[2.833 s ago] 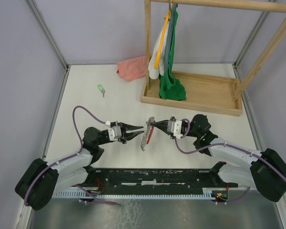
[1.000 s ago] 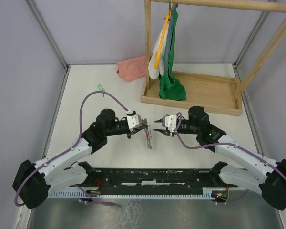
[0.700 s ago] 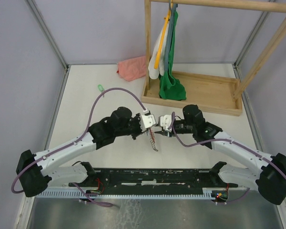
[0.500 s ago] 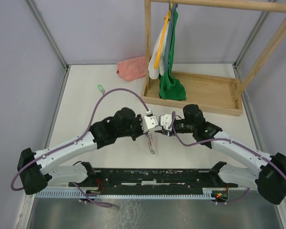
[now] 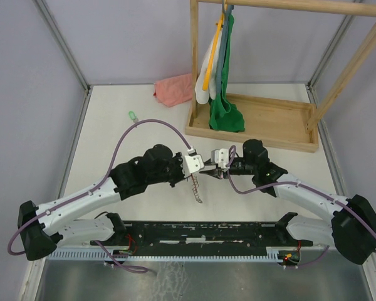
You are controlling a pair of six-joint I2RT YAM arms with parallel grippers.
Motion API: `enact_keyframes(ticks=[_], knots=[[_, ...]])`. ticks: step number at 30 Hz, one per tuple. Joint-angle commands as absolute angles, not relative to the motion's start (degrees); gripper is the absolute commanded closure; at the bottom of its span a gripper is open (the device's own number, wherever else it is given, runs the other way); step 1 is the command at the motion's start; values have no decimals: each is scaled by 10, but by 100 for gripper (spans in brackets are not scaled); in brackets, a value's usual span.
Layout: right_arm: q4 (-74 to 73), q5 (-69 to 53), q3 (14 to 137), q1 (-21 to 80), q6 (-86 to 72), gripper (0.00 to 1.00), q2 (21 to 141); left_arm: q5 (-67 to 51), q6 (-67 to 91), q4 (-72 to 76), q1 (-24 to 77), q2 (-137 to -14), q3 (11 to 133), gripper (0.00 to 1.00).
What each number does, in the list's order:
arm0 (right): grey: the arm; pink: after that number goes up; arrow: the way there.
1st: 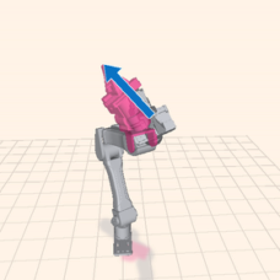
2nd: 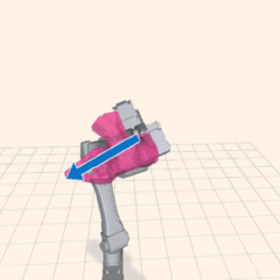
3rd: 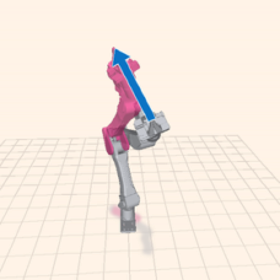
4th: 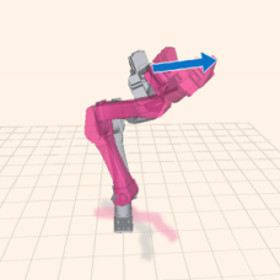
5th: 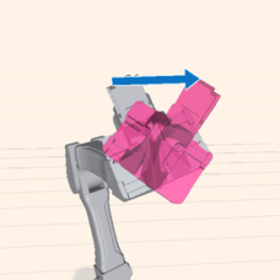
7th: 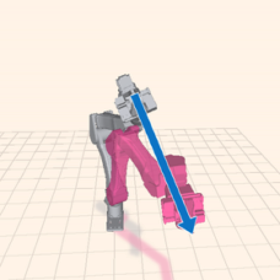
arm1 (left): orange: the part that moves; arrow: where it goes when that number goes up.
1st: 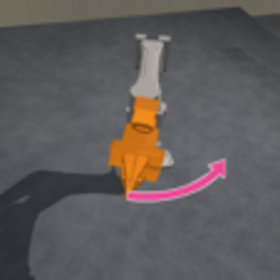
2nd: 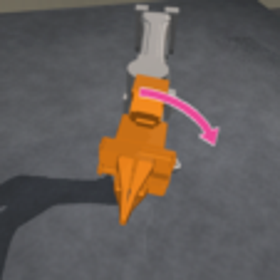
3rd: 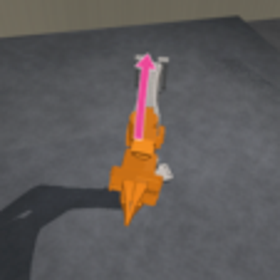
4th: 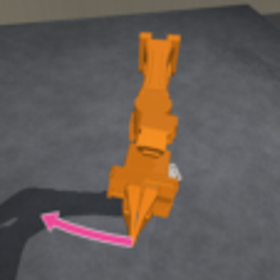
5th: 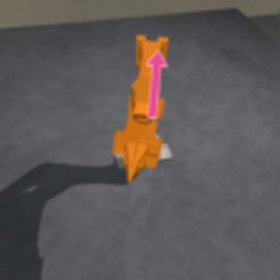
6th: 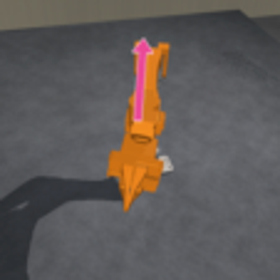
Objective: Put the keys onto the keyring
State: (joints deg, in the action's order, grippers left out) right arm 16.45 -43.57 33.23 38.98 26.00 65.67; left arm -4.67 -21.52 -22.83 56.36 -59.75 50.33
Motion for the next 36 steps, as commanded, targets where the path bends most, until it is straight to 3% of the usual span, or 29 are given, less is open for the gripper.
enact_keyframes(ticks=[1,18,36], knots=[[249,-469,319,385,222,63,655,-59,-224,-186,566,-586,509,97],[263,-531,342,385,224,66,685,-76,-230,-185,565,-609,522,97],[247,-554,365,385,232,77,706,-98,-234,-171,565,-615,525,97]])
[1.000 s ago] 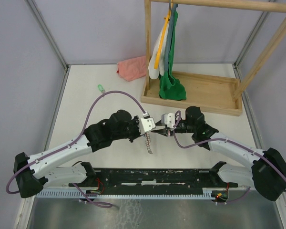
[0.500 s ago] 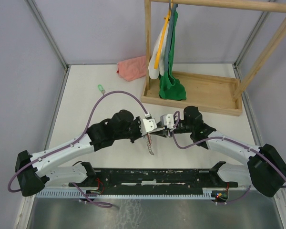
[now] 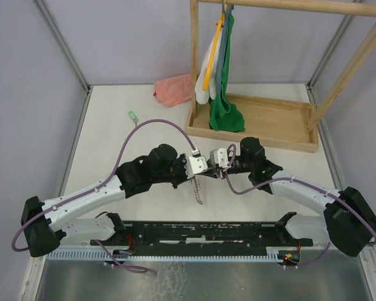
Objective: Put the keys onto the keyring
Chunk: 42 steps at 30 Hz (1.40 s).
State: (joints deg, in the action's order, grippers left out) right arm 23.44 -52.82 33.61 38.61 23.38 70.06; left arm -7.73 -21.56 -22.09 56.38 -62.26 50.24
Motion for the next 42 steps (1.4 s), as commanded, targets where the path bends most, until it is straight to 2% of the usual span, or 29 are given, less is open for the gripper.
enact_keyframes(ticks=[1,10,13,16,18,23,26,32,42], knots=[[242,-555,367,385,235,77,708,-100,-235,-169,566,-615,524,97],[209,-560,374,385,252,78,718,-107,-234,-165,566,-613,523,97],[210,-564,377,385,253,85,719,-113,-234,-161,566,-613,521,97],[215,-563,377,385,253,97,719,-122,-235,-153,565,-612,515,97],[223,-554,373,385,250,99,714,-118,-230,-141,566,-608,505,97],[274,-535,347,377,227,99,691,-105,-196,-62,551,-560,449,75],[314,-531,326,367,206,99,678,-121,-164,0,526,-515,391,67],[354,-527,300,356,194,99,659,-201,-103,127,453,-463,305,63],[355,-546,294,352,196,99,642,-316,-97,196,412,-485,277,63]])
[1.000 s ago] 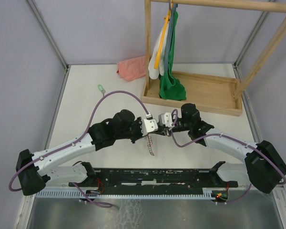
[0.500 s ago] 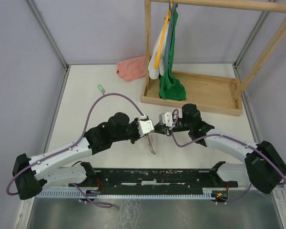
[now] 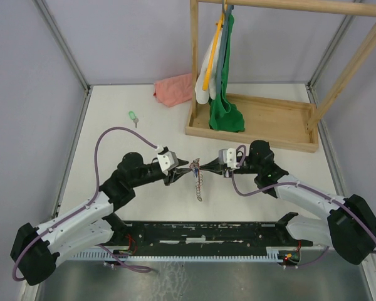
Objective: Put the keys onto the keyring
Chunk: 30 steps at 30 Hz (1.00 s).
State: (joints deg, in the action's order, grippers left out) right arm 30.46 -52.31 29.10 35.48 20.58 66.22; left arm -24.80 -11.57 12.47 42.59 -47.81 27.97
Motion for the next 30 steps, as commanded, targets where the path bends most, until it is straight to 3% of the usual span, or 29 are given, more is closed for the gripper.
enact_keyframes(ticks=[1,30], knots=[[354,-549,294,352,197,99,641,-327,-97,199,408,-488,278,63],[289,-599,316,351,236,99,623,-452,-117,177,389,-556,319,71]])
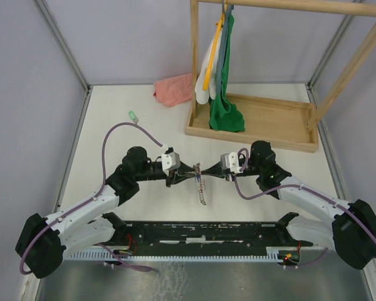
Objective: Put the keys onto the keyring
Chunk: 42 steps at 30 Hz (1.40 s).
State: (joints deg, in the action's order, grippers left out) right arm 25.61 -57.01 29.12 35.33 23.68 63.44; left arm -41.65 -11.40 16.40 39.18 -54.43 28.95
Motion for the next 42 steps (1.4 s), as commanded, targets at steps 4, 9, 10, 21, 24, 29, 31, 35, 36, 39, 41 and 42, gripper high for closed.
enact_keyframes(ticks=[4,9,10,21,24,29,31,35,36,39,41,42], knots=[[301,-599,316,351,228,99,618,-468,-118,168,388,-572,325,77],[360,-590,303,351,193,99,615,-477,-115,166,388,-579,325,90],[380,-586,298,351,182,99,615,-477,-114,166,388,-580,323,92],[653,-553,255,351,32,99,663,-492,-63,240,379,-600,298,97],[623,-556,259,351,39,99,675,-481,-53,241,374,-600,300,97],[441,-540,264,352,141,99,652,-461,-45,227,370,-570,301,97],[362,-532,273,352,176,98,645,-459,-40,228,370,-564,300,97],[275,-528,295,356,215,91,657,-465,-25,227,370,-573,303,97],[262,-527,299,357,222,88,661,-465,-23,225,370,-576,304,97],[230,-519,312,368,244,82,674,-469,-19,220,370,-587,308,97],[208,-505,321,375,260,79,681,-472,-19,216,370,-594,310,97],[201,-501,324,377,265,78,685,-473,-18,214,370,-599,311,97]])
